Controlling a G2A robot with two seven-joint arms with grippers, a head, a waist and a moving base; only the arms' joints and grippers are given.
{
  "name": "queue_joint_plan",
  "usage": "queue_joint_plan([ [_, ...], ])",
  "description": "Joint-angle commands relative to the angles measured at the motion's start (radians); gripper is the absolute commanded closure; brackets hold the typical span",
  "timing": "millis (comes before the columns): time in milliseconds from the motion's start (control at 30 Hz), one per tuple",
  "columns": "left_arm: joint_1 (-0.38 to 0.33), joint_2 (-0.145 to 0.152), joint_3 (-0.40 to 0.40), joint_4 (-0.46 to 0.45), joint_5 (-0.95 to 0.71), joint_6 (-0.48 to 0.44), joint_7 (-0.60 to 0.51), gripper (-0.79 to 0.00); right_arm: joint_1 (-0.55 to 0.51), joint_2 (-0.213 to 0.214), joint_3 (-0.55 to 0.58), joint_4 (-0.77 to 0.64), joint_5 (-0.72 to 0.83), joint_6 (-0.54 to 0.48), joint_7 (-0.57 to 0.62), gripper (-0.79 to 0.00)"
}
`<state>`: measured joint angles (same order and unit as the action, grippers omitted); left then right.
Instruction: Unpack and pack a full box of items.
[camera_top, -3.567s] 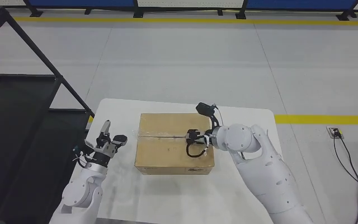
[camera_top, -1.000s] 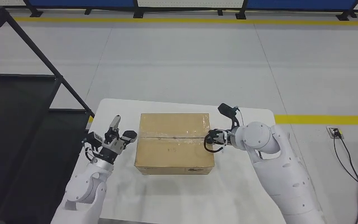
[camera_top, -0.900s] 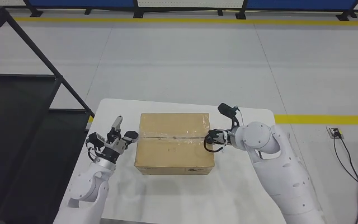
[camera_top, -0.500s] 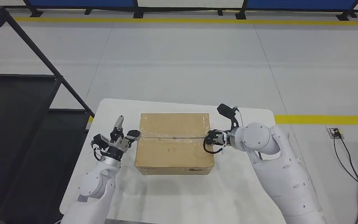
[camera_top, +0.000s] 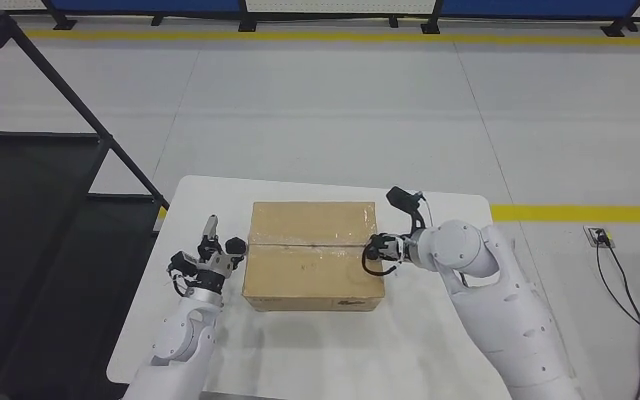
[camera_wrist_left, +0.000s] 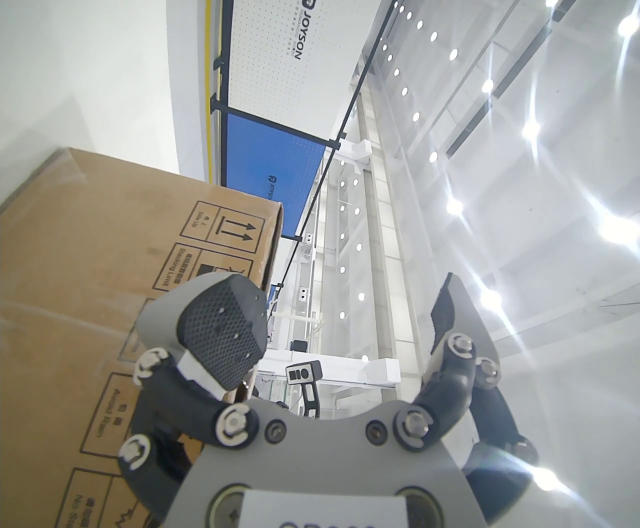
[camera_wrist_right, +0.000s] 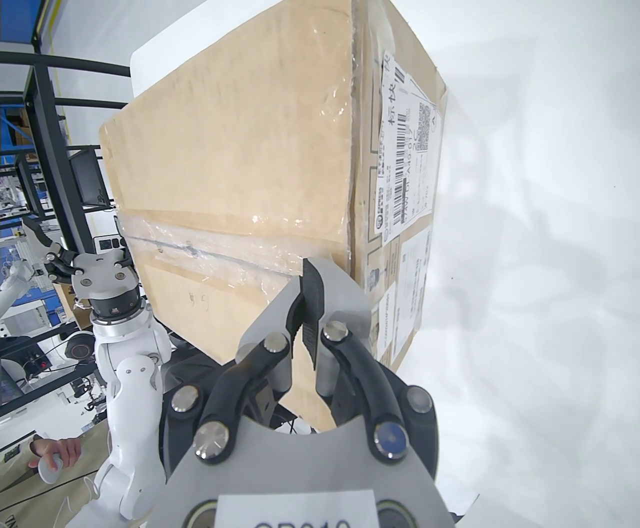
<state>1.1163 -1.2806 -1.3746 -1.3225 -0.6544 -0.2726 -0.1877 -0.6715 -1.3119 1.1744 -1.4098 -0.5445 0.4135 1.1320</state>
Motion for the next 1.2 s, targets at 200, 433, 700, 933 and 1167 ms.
queue_joint_plan([
  [200, -0.004, -0.007, 0.001, 0.02, -0.01, 0.002, -0.003, -0.785, 0.005, 0.004, -0.008, -0.003, 0.004, 0.0, 0.0, 0.0],
  [433, -0.004, -0.006, -0.054, 0.02, -0.03, -0.029, 0.027, -0.785, -0.013, 0.011, 0.007, -0.037, 0.001, 0.006, -0.028, 0.0],
  [700, 0.037, 0.006, -0.183, -0.066, -0.051, -0.067, 0.058, -0.785, -0.064, 0.028, 0.062, -0.106, -0.001, -0.001, -0.045, 0.0],
  [933, 0.092, 0.008, -0.222, -0.169, -0.041, -0.075, 0.064, -0.785, -0.049, 0.027, 0.038, -0.078, 0.024, -0.034, -0.061, 0.0],
  [1167, 0.126, 0.003, -0.225, -0.248, -0.025, -0.09, 0.09, -0.785, -0.039, 0.031, 0.048, -0.081, 0.018, -0.081, -0.122, 0.0],
])
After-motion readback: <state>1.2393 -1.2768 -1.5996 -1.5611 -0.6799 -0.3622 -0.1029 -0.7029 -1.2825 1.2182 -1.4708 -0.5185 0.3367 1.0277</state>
